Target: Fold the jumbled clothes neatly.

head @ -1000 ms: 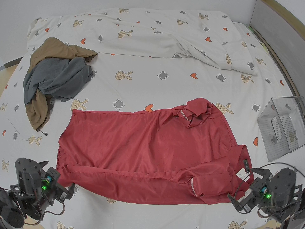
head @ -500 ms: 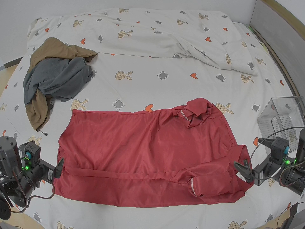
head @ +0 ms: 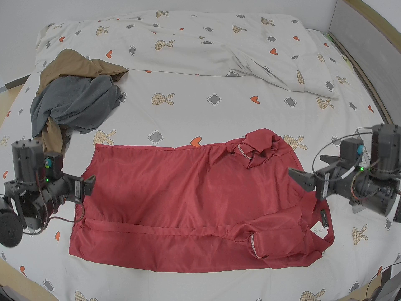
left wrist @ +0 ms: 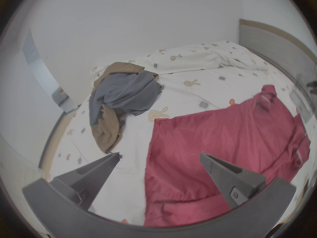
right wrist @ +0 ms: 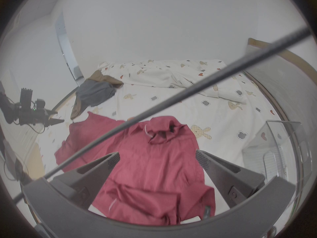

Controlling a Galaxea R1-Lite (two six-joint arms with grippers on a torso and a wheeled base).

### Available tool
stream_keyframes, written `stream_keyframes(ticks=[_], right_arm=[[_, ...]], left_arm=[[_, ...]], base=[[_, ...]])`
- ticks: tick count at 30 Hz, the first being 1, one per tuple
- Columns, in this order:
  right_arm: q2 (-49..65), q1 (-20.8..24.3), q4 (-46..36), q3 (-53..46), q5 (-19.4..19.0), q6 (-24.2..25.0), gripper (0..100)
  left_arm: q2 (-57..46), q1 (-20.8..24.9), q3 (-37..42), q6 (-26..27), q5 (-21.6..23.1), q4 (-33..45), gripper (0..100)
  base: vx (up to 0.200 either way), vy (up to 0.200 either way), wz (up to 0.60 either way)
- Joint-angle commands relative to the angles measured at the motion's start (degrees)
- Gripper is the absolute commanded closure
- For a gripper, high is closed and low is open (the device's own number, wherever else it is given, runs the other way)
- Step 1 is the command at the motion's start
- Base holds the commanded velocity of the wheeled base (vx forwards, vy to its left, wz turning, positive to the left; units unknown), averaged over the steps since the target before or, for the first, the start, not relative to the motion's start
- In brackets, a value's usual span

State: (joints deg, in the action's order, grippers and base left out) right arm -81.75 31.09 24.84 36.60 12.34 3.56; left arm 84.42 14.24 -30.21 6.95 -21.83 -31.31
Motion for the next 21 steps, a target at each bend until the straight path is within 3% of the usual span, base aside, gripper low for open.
stream_keyframes(ticks=[1, 2, 3, 4, 5, 8, 13, 15, 21], right_arm=[[-17.7, -5.5, -0.1, 15.7, -3.4, 2.5, 0], [-20.2, -5.9, -0.3, 18.2, -3.2, 2.5, 0], [-20.2, -5.9, -0.3, 18.2, -3.2, 2.5, 0], [-24.9, -6.6, -0.7, 23.2, -2.4, 2.6, 0], [-27.2, -6.7, -1.0, 25.7, -1.7, 3.1, 0], [-31.8, -6.8, -3.0, 31.6, -0.9, 5.1, 0], [-36.4, -7.7, -5.7, 38.1, -2.7, 9.7, 0], [-37.6, -8.8, -6.2, 39.3, -4.7, 10.2, 0], [-39.7, -11.2, -6.3, 42.4, -5.0, 10.2, 0]], left_arm=[[7.8, -2.5, -17.6, -12.1, 11.1, 16.0, 0], [7.3, -2.7, -20.2, -15.1, 14.9, 19.5, 0], [7.3, -2.7, -20.2, -15.1, 14.9, 19.5, 0], [6.8, -4.0, -24.7, -21.1, 22.4, 25.8, 0], [6.8, -4.7, -26.5, -23.3, 25.9, 28.4, 0], [7.1, -6.8, -28.5, -24.3, 31.2, 32.0, 0], [5.2, -8.2, -28.0, -24.5, 34.3, 32.4, 0], [3.8, -8.2, -27.3, -24.5, 35.3, 32.4, 0], [2.4, -7.6, -26.0, -24.0, 36.6, 32.1, 0]], base=[[0.0, 0.0, 0.0], [0.0, 0.0, 0.0], [0.0, 0.0, 0.0], [0.0, 0.0, 0.0], [0.0, 0.0, 0.0], [0.0, 0.0, 0.0], [0.0, 0.0, 0.0], [0.0, 0.0, 0.0], [0.0, 0.0, 0.0]])
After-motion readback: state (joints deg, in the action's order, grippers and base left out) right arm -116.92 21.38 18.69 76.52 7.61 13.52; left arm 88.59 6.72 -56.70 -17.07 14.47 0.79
